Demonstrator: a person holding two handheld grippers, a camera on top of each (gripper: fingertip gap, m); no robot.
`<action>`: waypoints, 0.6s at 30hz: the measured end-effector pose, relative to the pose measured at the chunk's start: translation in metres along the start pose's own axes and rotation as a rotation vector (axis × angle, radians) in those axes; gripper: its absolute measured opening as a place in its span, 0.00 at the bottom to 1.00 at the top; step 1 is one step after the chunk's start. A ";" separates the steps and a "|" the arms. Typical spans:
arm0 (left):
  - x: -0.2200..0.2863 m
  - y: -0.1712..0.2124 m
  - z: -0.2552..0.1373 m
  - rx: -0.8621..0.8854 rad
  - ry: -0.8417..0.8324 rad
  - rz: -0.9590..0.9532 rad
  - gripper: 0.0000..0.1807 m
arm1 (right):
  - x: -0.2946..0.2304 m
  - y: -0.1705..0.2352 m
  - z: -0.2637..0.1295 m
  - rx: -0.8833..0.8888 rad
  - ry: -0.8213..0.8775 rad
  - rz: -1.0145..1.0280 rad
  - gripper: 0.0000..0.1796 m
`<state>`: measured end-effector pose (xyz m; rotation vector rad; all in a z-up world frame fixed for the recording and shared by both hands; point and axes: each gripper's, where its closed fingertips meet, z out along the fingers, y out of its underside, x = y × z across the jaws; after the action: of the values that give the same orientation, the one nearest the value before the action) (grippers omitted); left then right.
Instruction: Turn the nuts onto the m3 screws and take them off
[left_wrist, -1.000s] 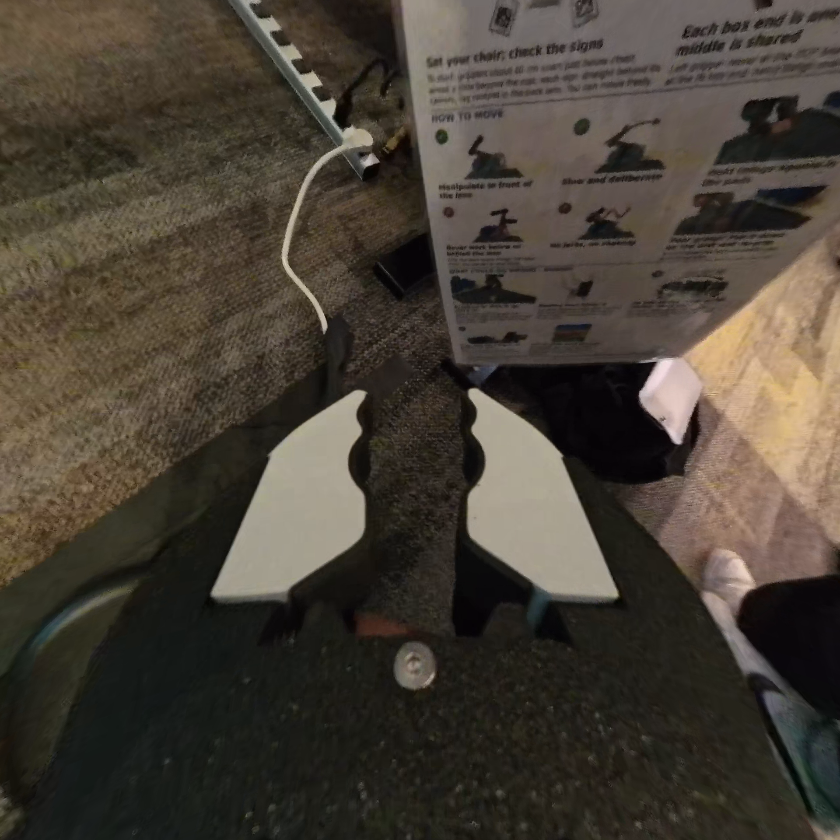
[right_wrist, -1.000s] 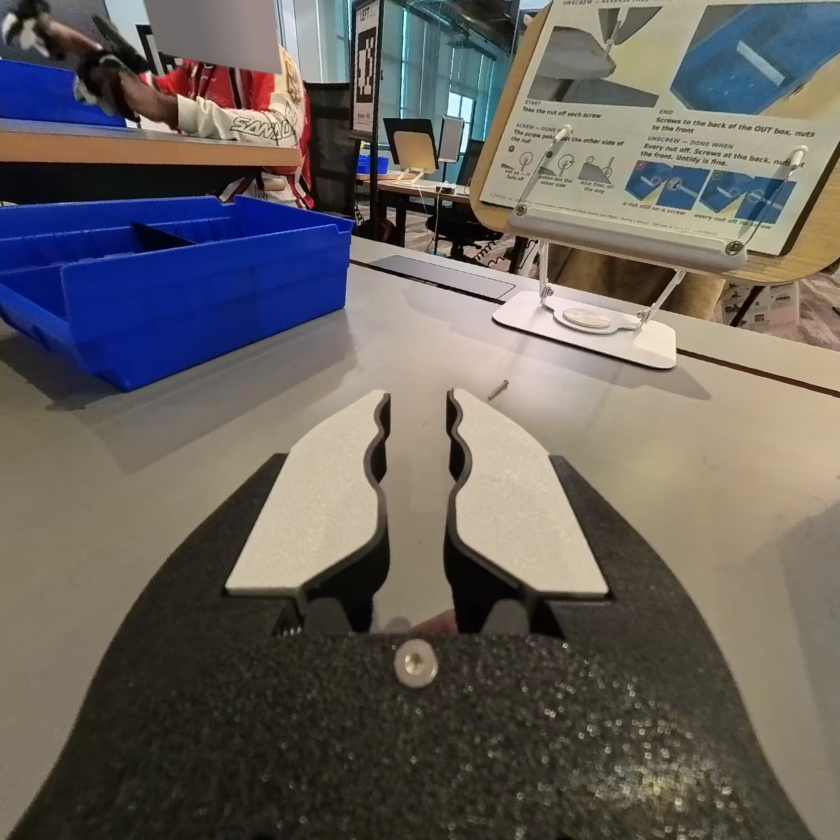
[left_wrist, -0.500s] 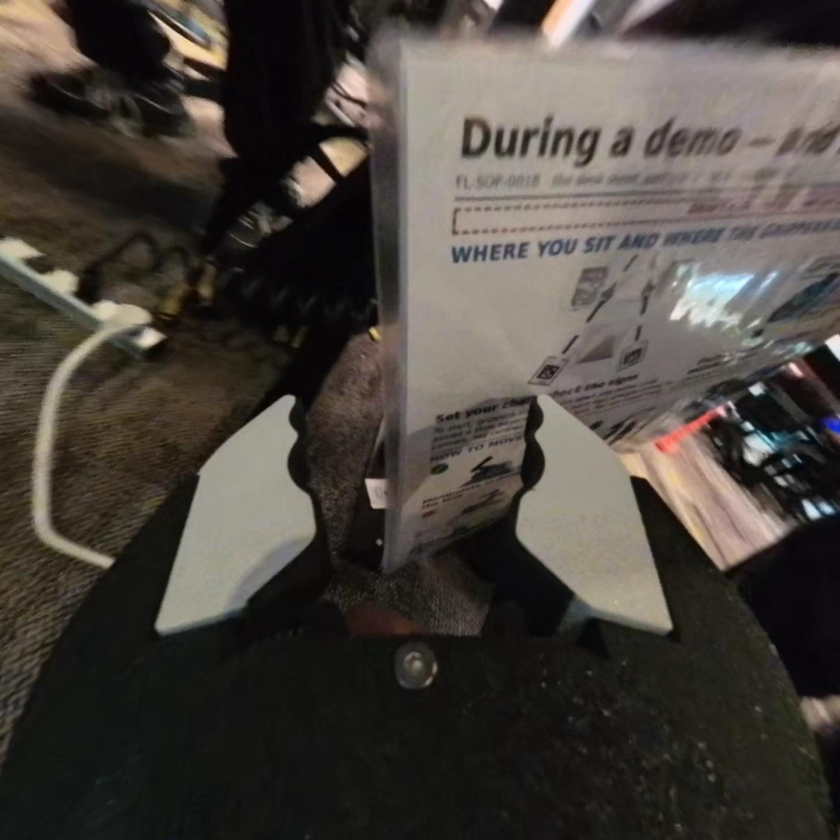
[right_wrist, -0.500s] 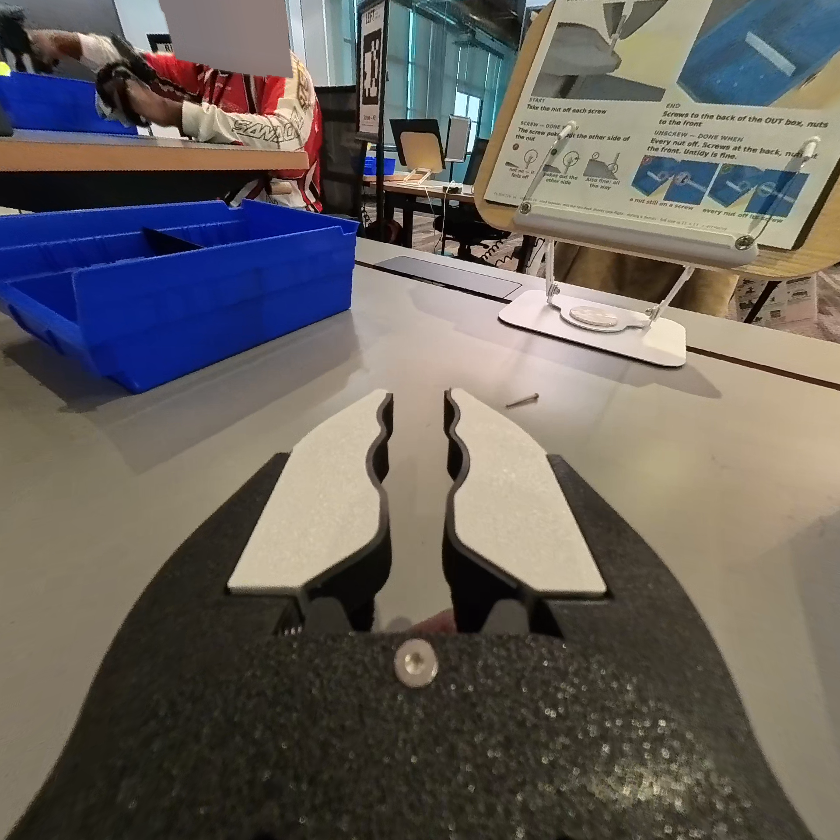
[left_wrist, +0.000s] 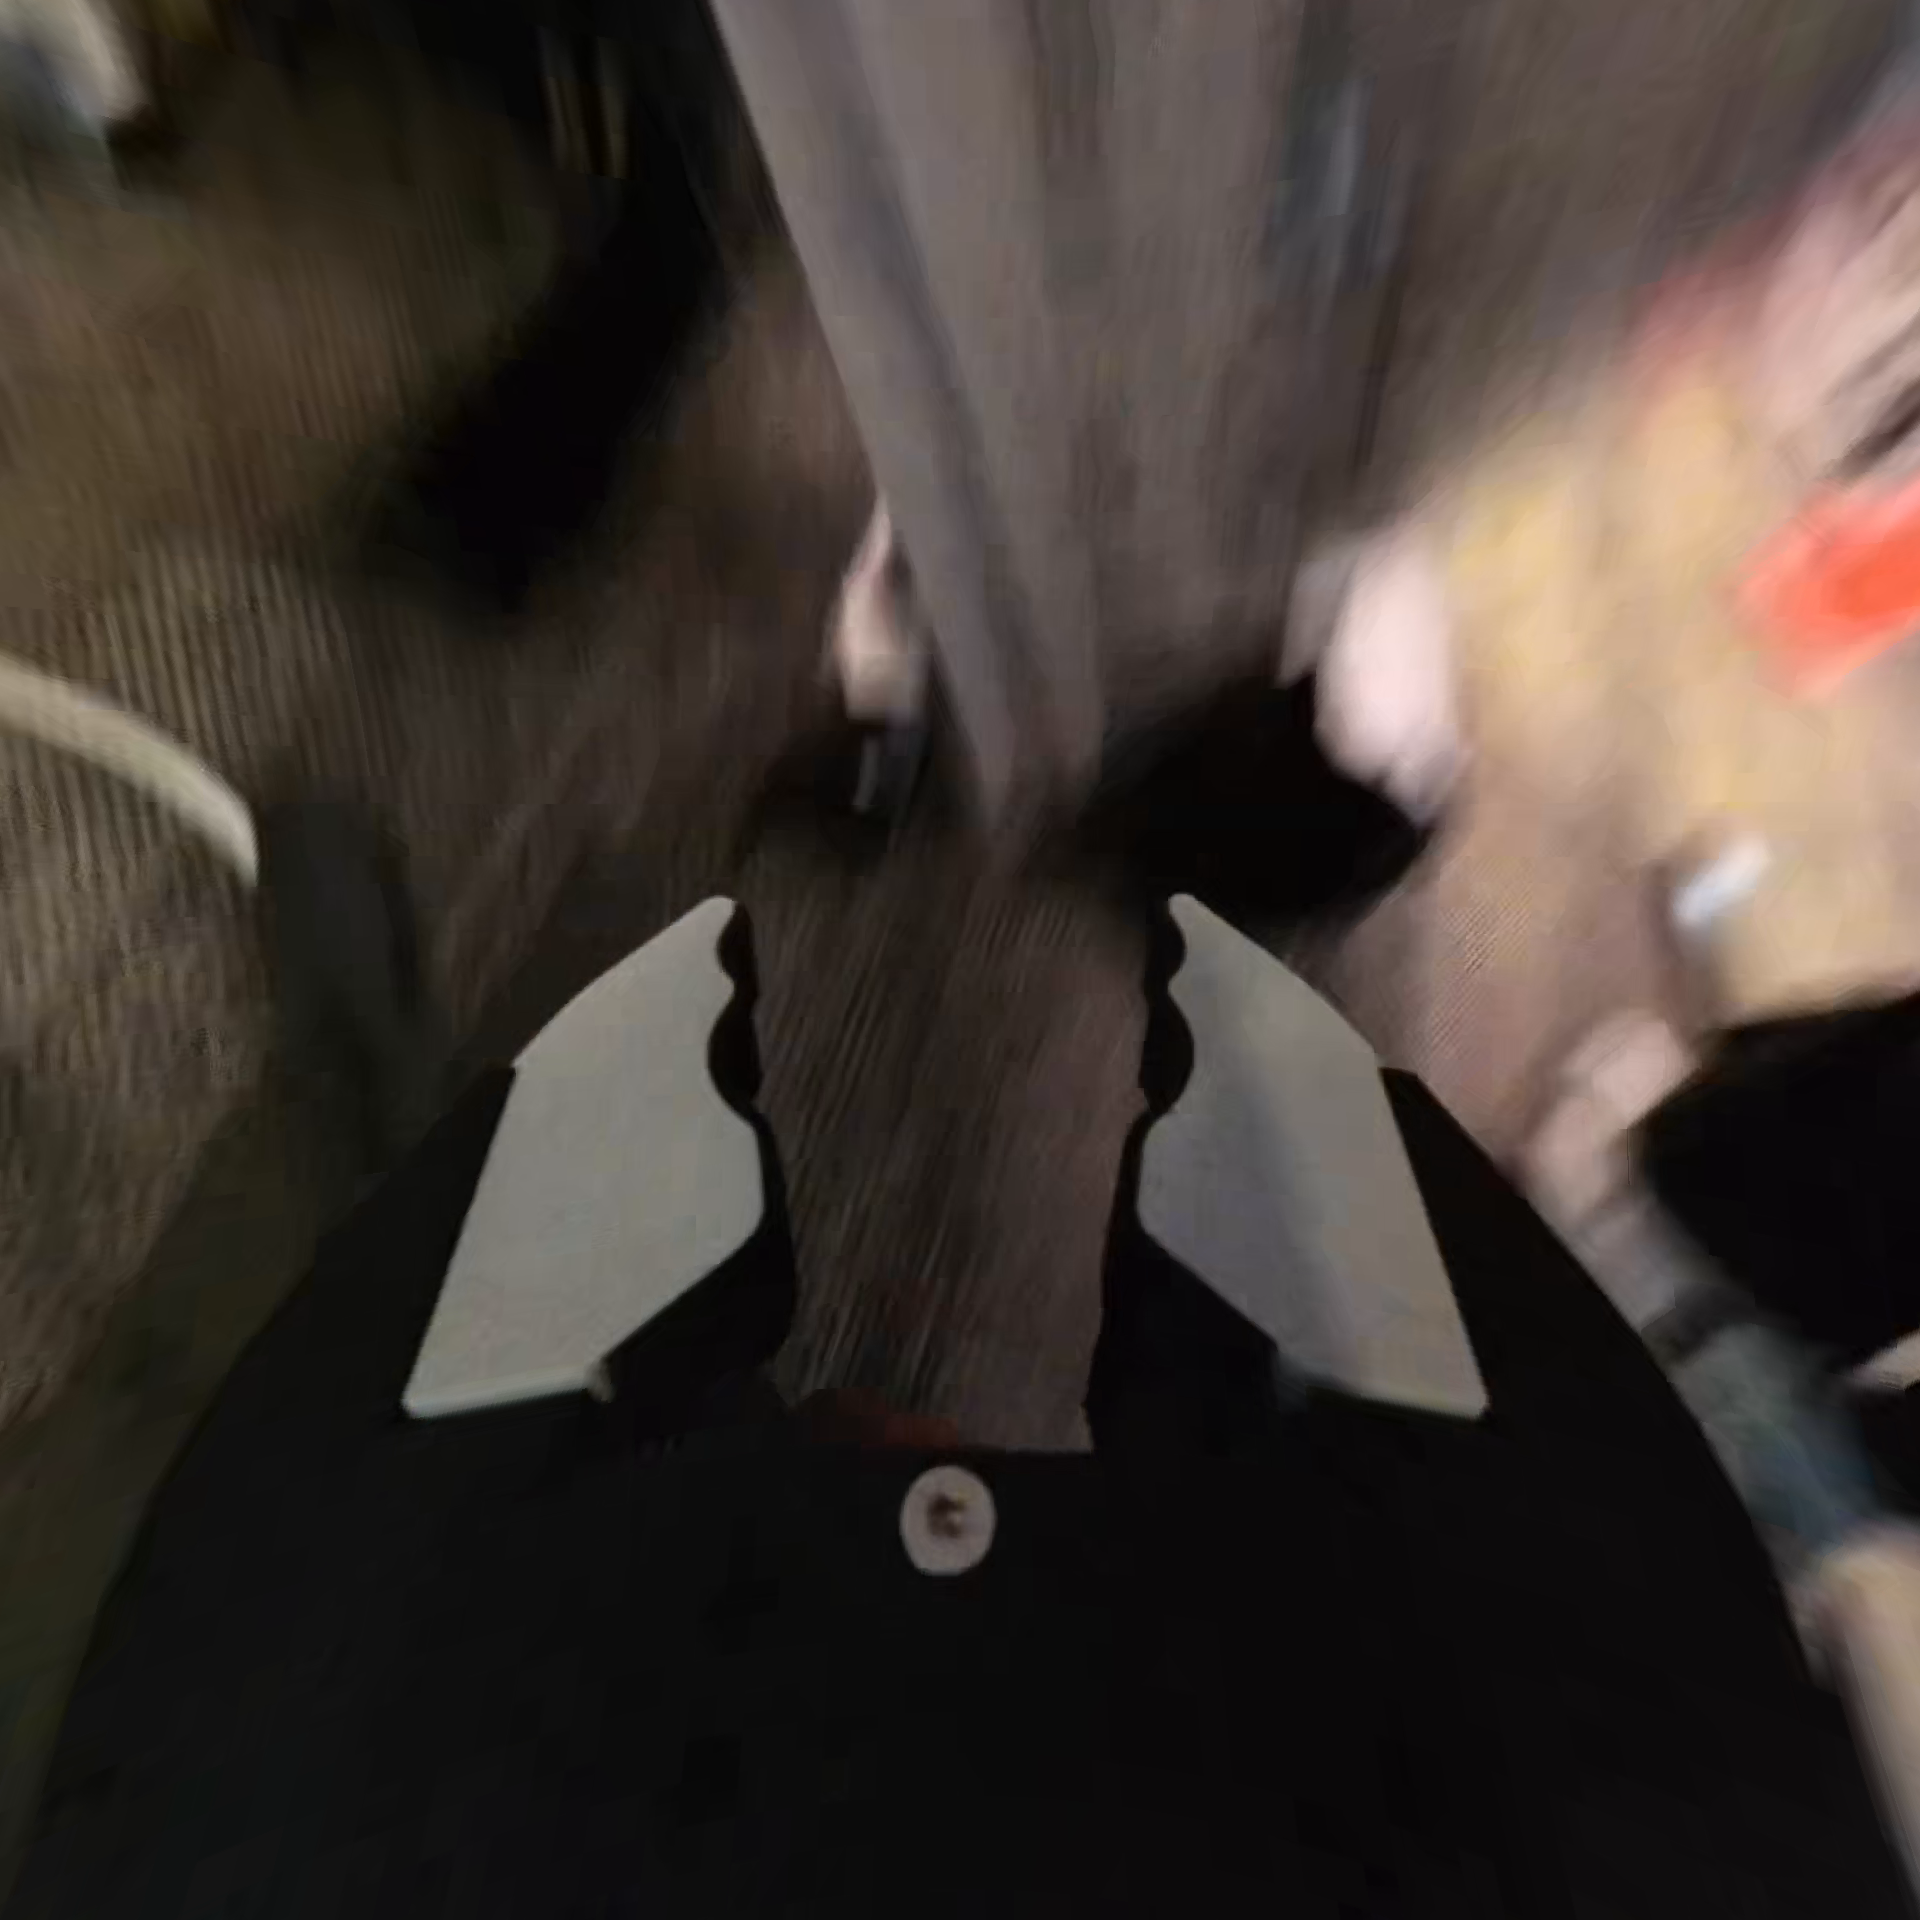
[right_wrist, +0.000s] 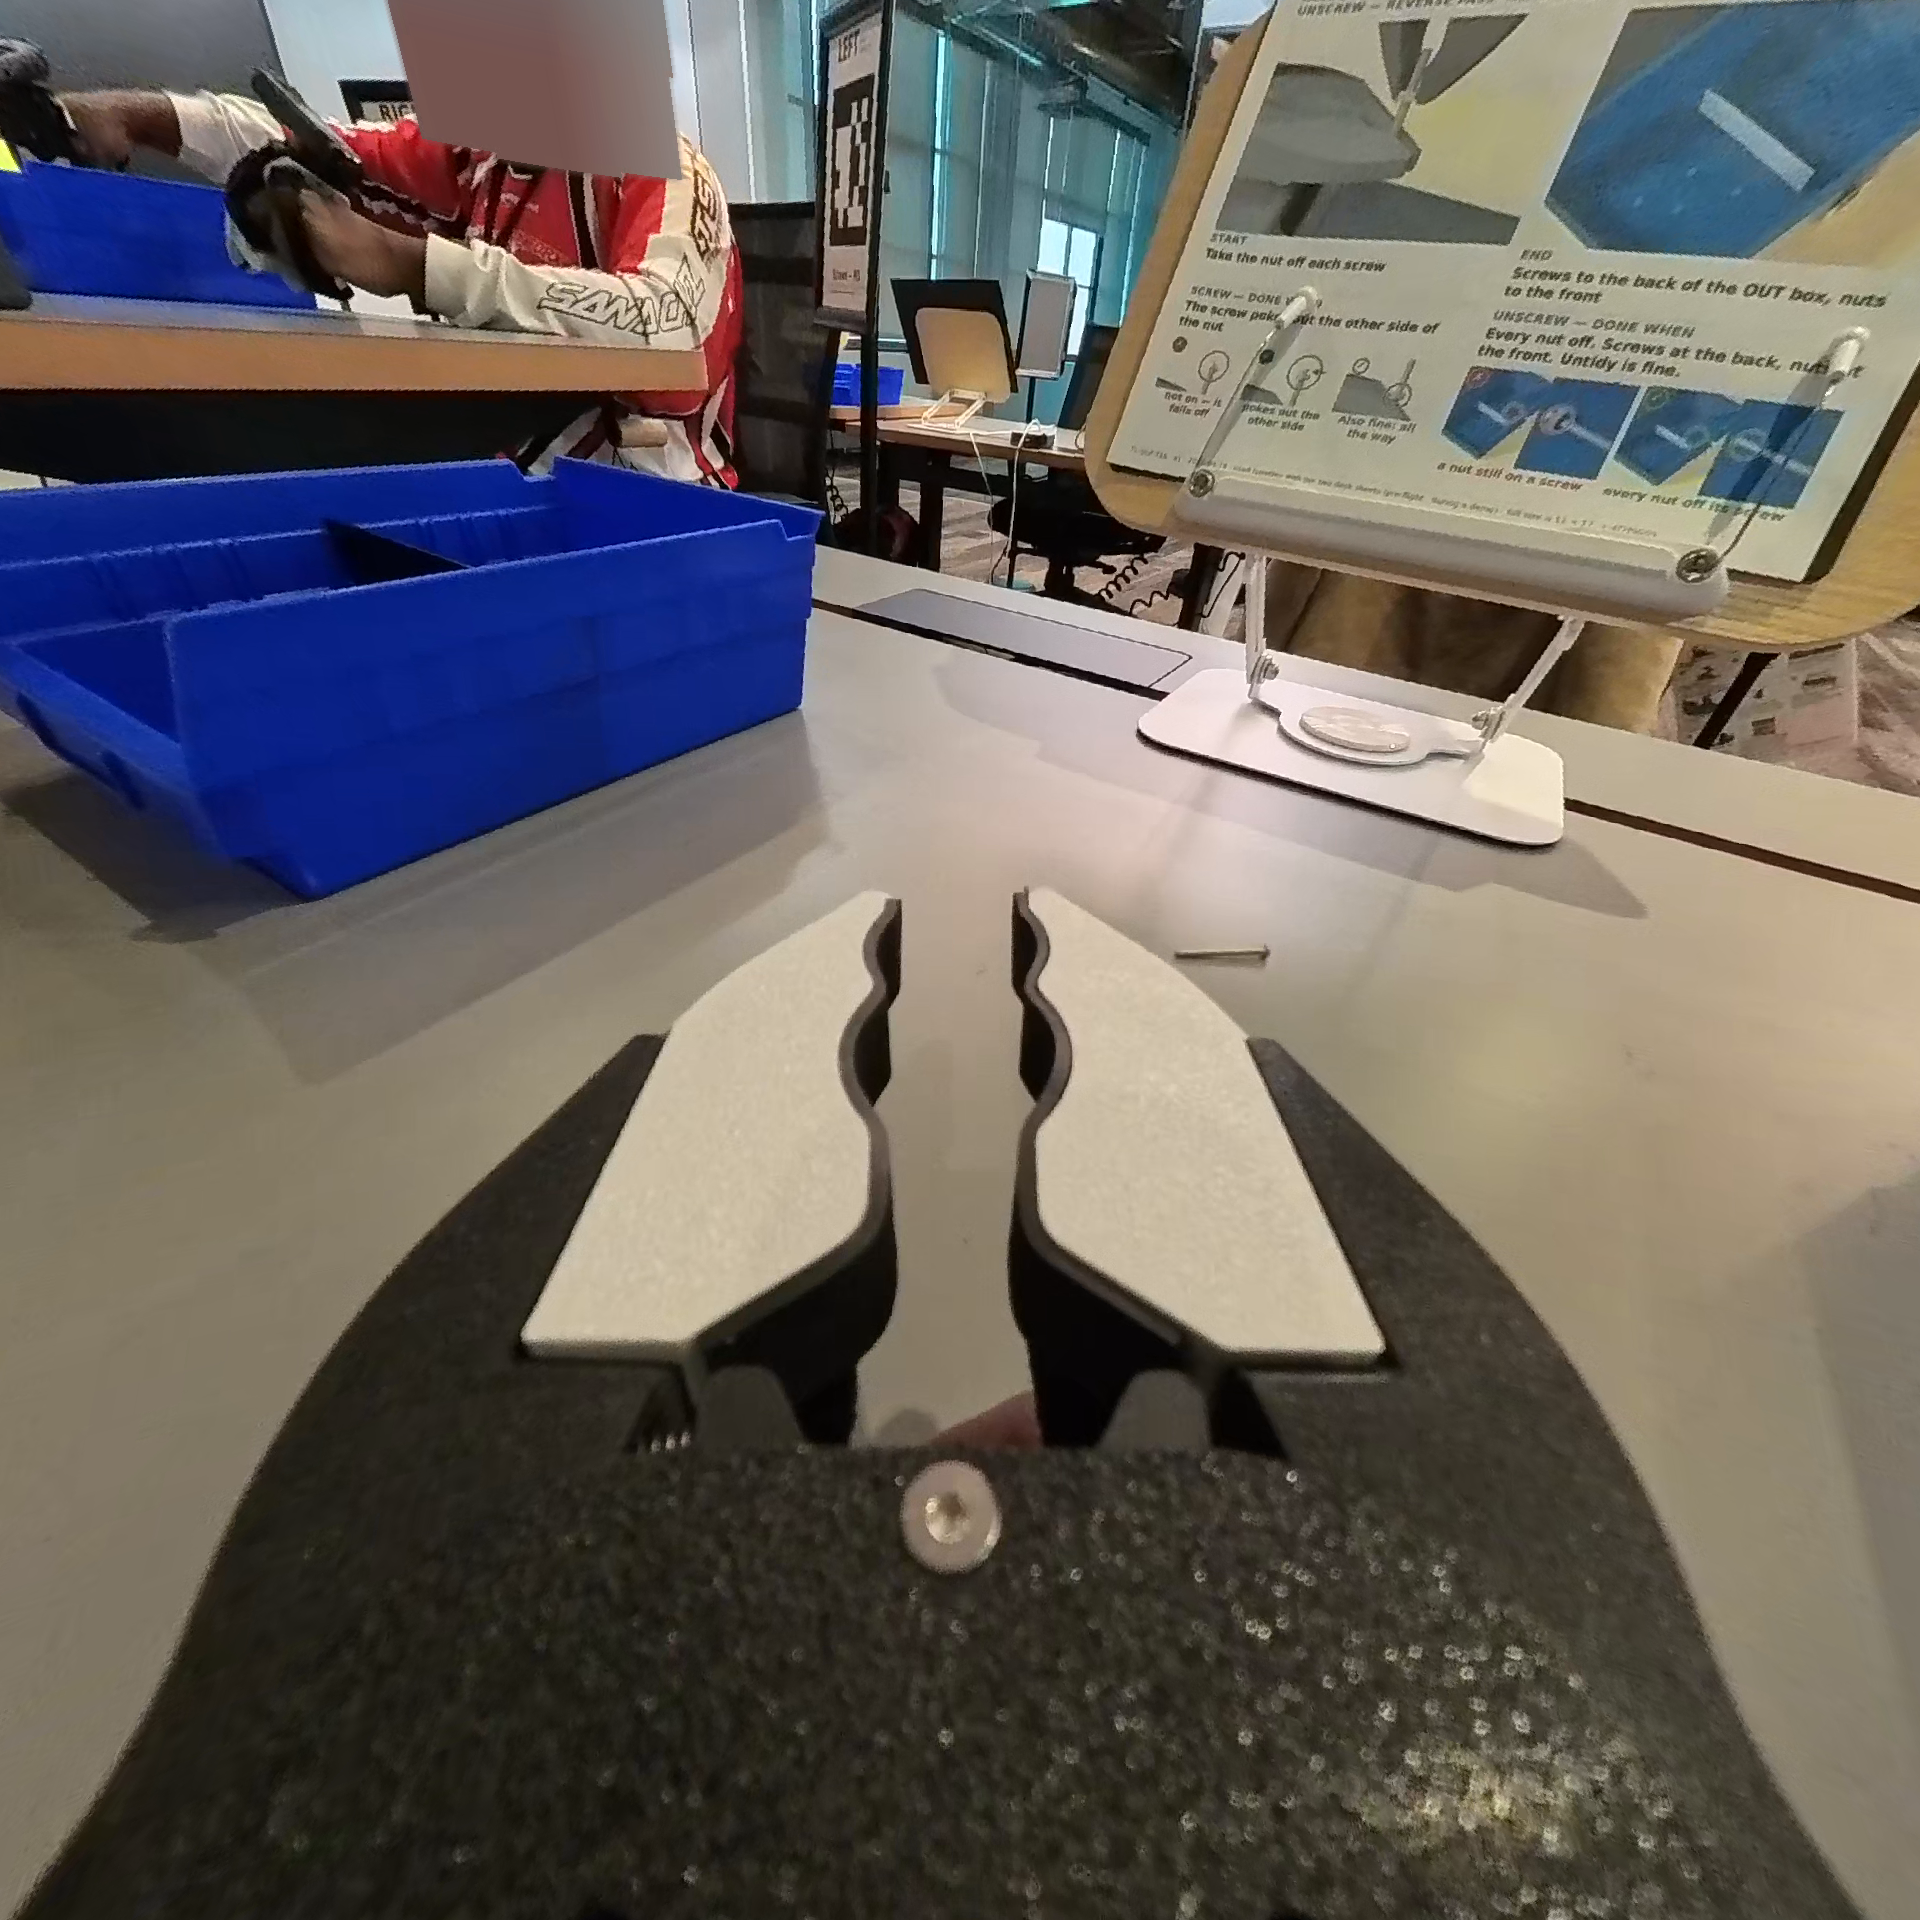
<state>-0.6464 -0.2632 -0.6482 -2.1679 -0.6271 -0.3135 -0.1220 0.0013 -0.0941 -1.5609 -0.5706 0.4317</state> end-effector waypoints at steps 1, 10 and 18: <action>0.020 0.040 0.015 -0.080 0.005 0.049 0.39 | 0.000 0.000 0.000 0.001 -0.002 0.001 0.11; 0.195 0.172 0.215 -0.238 0.107 0.566 0.23 | -0.002 0.000 0.000 0.004 -0.028 0.012 0.11; 0.201 0.188 0.302 -0.264 0.032 0.633 0.23 | 0.004 0.000 0.000 0.001 -0.021 0.067 0.12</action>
<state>-0.3736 -0.0589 -0.8734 -2.4748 0.1454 -0.0883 -0.1184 0.0041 -0.0943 -1.5792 -0.5359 0.4996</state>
